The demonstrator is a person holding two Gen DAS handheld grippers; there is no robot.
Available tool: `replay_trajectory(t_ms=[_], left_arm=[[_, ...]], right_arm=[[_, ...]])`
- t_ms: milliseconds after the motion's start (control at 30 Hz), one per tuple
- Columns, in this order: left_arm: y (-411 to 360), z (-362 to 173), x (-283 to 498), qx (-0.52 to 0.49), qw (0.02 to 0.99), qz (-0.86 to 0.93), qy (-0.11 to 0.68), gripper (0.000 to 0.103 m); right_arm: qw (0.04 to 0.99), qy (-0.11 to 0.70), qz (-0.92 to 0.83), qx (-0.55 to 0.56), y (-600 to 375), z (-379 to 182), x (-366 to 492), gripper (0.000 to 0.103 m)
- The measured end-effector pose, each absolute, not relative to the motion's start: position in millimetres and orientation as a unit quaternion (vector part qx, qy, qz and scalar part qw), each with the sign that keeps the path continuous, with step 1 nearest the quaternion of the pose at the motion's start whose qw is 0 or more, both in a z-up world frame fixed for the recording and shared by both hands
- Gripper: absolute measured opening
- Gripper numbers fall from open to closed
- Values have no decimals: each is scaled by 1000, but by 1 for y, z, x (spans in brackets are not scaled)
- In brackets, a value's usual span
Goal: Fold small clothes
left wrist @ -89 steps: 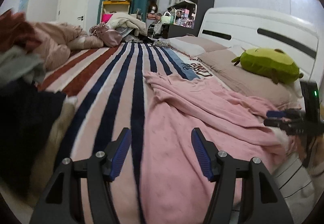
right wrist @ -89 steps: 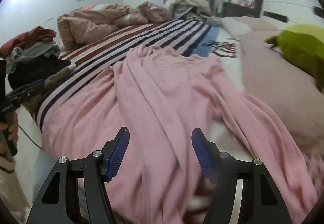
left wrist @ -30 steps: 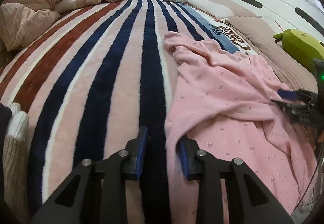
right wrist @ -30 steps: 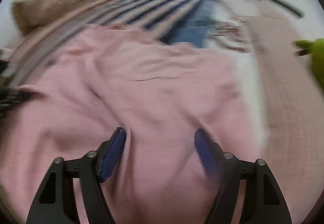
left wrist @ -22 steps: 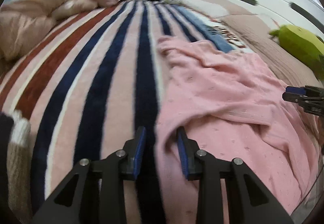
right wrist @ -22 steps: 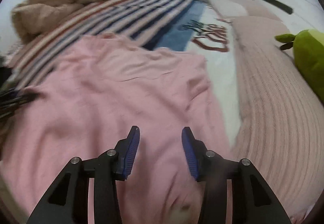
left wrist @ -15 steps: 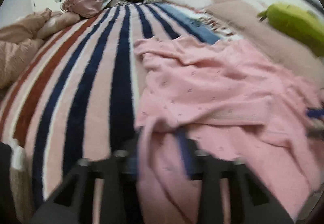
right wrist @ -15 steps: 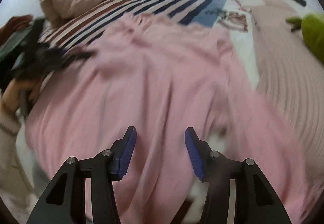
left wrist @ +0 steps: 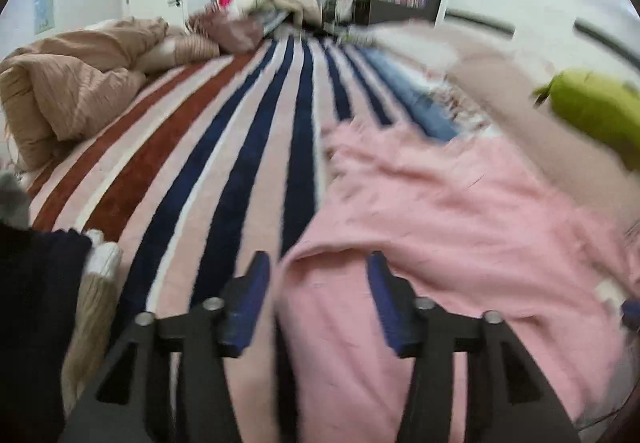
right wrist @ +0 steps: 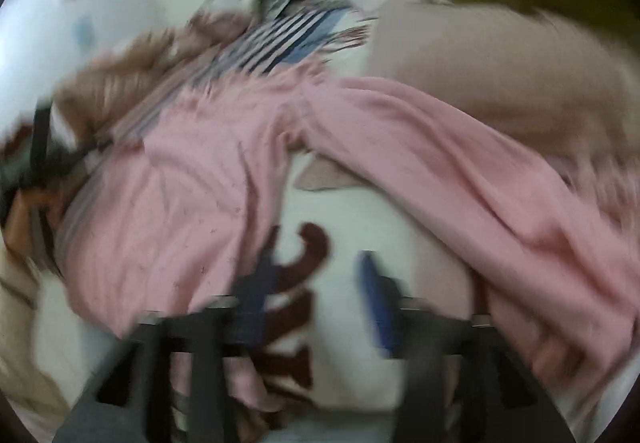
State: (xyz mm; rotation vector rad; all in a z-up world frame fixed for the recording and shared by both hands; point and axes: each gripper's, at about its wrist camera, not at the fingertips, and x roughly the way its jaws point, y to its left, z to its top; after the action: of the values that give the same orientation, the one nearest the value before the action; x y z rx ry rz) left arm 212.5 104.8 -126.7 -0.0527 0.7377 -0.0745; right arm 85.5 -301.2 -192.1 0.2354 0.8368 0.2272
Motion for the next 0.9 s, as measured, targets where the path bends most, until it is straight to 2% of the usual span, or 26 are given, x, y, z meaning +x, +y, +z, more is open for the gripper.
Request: replay_trajectory(t_ms=[33,200,300,400,433,467,500,567,633,900], left_arm=[[99,-119,204,-39,933,-50,353,52],[65,-96,153,-89,942,-121,301,60],[51,-91,128,-124,940,-147,282,62],[40,-83,112,-100,943,-153,279,62],[42,-79,106,-102,946,-146,270,62],[44,-76,102,-111,947,-145,265,62],[47,-74,100,-123,947,-144,260,62],[53,-69,92,-138,948,-143,249,62],[54,-67,87,-129,952,-132,244,62],[79,-66,76,-111,964,-89,227,66]], right_arm=[[902,391,98,154,-315,-195,78,76],[897,320,99,290,-351,-212,72,76],[901,265,66,338,-368,-217,83,75],[911,238,34,336,-367,-210,96,75],[917,237,23,320,-364,-206,104,72],[921,236,8,311,-362,-203,109,53],[924,234,-13,301,-360,-202,112,28],[928,227,-52,290,-362,-195,115,9],[931,213,-52,290,-363,-185,118,8],[972,160,-29,168,-329,-98,124,5]])
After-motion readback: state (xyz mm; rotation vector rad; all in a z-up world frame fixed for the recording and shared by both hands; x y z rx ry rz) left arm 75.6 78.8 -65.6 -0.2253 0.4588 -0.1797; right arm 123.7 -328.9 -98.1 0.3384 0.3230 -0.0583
